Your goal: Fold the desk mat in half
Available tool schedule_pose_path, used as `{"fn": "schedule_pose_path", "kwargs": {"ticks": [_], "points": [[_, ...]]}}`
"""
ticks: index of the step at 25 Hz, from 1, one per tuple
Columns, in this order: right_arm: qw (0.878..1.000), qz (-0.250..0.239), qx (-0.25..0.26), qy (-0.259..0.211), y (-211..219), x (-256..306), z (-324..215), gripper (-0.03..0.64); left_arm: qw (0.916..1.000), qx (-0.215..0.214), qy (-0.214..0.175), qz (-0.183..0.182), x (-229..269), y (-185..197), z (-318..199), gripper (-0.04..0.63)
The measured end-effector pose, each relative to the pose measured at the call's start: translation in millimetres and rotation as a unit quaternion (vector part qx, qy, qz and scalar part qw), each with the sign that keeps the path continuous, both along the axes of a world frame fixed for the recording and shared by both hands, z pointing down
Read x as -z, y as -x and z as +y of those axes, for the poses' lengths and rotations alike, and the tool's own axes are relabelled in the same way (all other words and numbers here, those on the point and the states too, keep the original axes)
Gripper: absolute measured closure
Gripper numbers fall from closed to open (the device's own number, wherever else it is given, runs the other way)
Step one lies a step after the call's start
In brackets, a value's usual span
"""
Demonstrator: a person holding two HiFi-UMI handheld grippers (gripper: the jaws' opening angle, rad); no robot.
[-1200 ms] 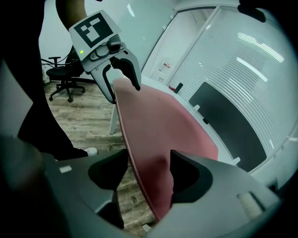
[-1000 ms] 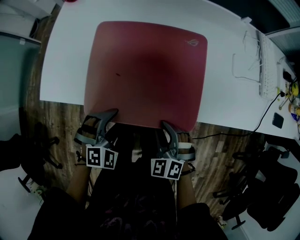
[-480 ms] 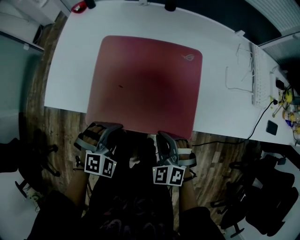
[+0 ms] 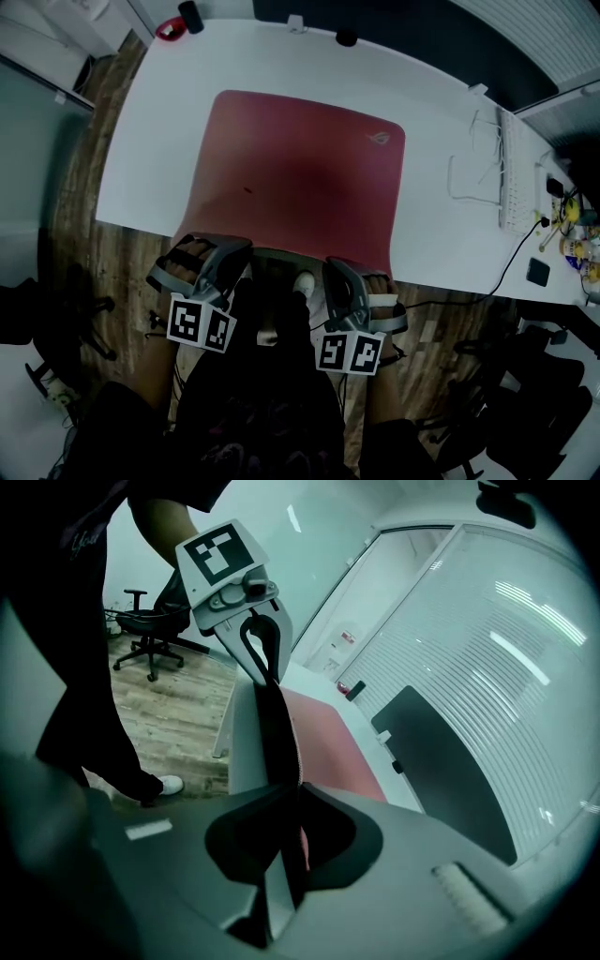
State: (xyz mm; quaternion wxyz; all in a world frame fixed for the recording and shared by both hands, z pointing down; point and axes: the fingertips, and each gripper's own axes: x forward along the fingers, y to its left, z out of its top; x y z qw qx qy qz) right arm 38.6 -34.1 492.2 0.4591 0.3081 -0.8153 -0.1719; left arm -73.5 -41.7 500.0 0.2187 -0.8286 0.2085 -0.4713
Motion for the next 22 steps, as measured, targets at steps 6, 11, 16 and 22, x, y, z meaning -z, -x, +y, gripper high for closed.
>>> {"fn": "schedule_pose_path", "kwargs": {"ticks": [6, 11, 16, 22], "points": [[0.999, 0.026, 0.02, -0.039, 0, 20, -34, 0.588, 0.9997, -0.006, -0.022, -0.003, 17, 0, -33, 0.571], [0.996, 0.047, 0.041, -0.062, -1, 35, -66, 0.586, 0.9985, -0.029, -0.04, -0.022, 32, -2, -67, 0.568], [0.995, 0.058, 0.051, -0.07, -4, 41, -99, 0.584, 0.9963, -0.041, -0.064, -0.041, 41, -7, -103, 0.566], [0.994, 0.059, 0.058, -0.074, -8, 45, -142, 0.583, 0.9962, -0.038, -0.067, -0.04, 43, -11, -149, 0.566]]}}
